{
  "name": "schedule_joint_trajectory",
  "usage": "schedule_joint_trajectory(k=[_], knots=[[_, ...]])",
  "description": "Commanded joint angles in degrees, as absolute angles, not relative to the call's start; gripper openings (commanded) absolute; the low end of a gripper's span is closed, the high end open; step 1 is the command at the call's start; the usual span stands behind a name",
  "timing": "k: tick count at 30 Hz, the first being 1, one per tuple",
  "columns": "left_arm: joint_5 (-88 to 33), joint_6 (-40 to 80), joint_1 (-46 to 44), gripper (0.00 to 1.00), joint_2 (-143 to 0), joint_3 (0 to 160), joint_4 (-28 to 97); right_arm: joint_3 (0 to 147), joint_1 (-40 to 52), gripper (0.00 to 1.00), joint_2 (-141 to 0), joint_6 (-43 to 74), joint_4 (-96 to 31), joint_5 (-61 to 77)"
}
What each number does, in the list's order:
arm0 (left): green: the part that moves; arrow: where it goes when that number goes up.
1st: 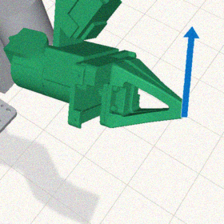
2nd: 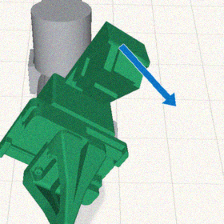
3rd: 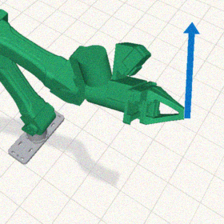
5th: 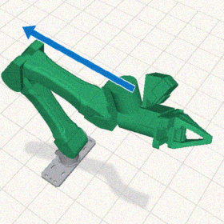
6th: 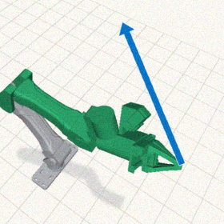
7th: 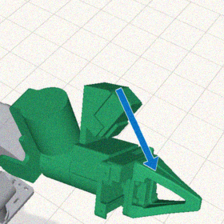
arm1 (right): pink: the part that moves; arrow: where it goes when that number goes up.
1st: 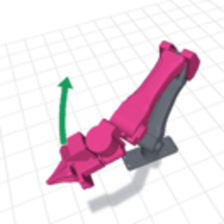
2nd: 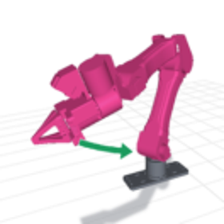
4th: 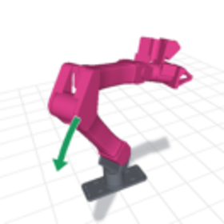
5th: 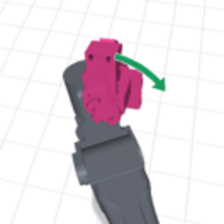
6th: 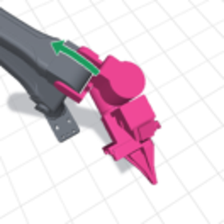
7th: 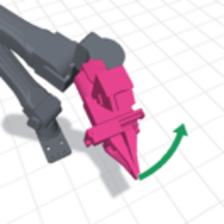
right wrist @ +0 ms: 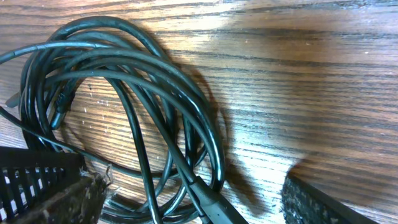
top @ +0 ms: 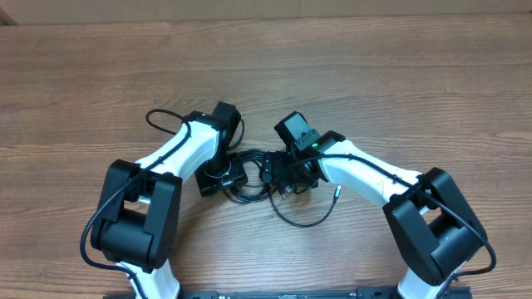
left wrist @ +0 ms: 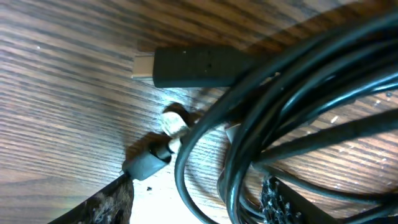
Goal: Untangle cables
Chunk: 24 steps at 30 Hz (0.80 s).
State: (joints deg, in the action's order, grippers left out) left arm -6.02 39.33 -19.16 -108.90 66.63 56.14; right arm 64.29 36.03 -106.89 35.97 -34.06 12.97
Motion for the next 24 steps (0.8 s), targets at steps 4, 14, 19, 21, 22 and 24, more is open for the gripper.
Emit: schedule_joint_trajectory(k=[4, 14, 19, 21, 22, 24], knots=[[-5.6, 42.8, -22.0, 0.63, -109.1, 63.1, 52.4, 63.7, 36.0, 0.9, -107.4, 35.5, -34.5, 11.4], [-5.6, 41.9, -25.1, 0.37, -109.1, 61.2, 47.7, 63.7, 36.0, 0.9, -107.4, 35.5, -34.5, 11.4], [-5.8, 36.6, -24.6, 0.31, -109.1, 61.3, 46.0, 63.7, 36.0, 0.9, -107.4, 35.5, -34.8, 11.1], [-5.7, 34.7, -24.1, 0.26, -109.1, 61.6, 46.0, 63.7, 36.0, 0.9, -107.4, 35.5, -34.8, 10.8], [-5.7, 33.6, -23.7, 0.23, -109.1, 61.7, 46.0, 63.7, 36.0, 0.9, -107.4, 35.6, -34.8, 10.2], [-5.4, 32.4, -22.8, 0.2, -109.1, 61.7, 46.0, 63.7, 36.0, 0.9, -107.4, 35.6, -34.2, 9.4]])
